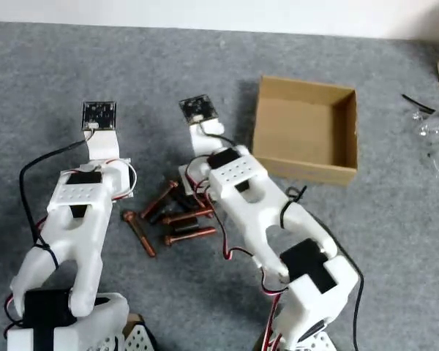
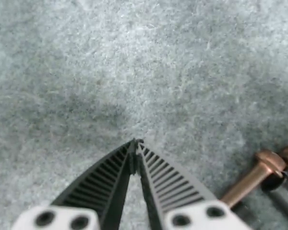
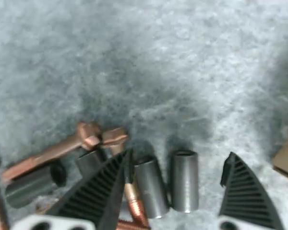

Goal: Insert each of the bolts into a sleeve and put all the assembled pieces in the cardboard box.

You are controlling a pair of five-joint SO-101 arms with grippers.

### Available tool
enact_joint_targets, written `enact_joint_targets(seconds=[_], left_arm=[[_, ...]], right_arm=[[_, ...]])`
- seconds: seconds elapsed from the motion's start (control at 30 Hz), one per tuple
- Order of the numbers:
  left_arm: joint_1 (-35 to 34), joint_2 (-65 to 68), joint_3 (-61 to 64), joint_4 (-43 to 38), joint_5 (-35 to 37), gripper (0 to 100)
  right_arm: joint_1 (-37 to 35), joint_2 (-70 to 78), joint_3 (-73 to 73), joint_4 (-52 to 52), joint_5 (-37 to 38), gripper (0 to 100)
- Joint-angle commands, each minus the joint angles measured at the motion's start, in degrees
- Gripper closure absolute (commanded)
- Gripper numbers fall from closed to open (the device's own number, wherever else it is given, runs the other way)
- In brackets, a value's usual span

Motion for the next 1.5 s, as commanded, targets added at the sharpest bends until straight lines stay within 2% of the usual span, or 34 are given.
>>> enact_joint_targets(seconds=[0.0,0.43,0.53,0.8,0.9,1.23,1.47], left_arm=[[-0.22,-2.15,-0.13,-0.70,0.18,99],[-0.13,-2.15,-0.13,-0.62,0.18,99],[-0.13,-2.15,-0.13,-0.53,0.18,99],[-0.13,-2.15,-0.13,-0.53,0.18,99],[-0.13,-2.15,-0.13,-0.62,0.18,99],[-0.13,-2.15,-0.13,-0.79,0.18,99],[-0.13,-2.15,-0.13,-0.79,0.18,99]], right_arm=[[1.54,-0.57,-0.48,0.04,-2.29,72.4],[3.38,0.75,-0.40,-0.04,-3.08,72.4],[3.47,4.35,-0.57,0.22,-6.51,72.4],[3.21,9.89,-7.25,8.84,-7.30,72.4],[2.24,10.07,-7.52,11.47,-10.46,72.4],[1.63,9.98,-7.60,12.35,-10.90,72.7],[1.19,10.24,-9.10,12.62,-10.90,91.2]])
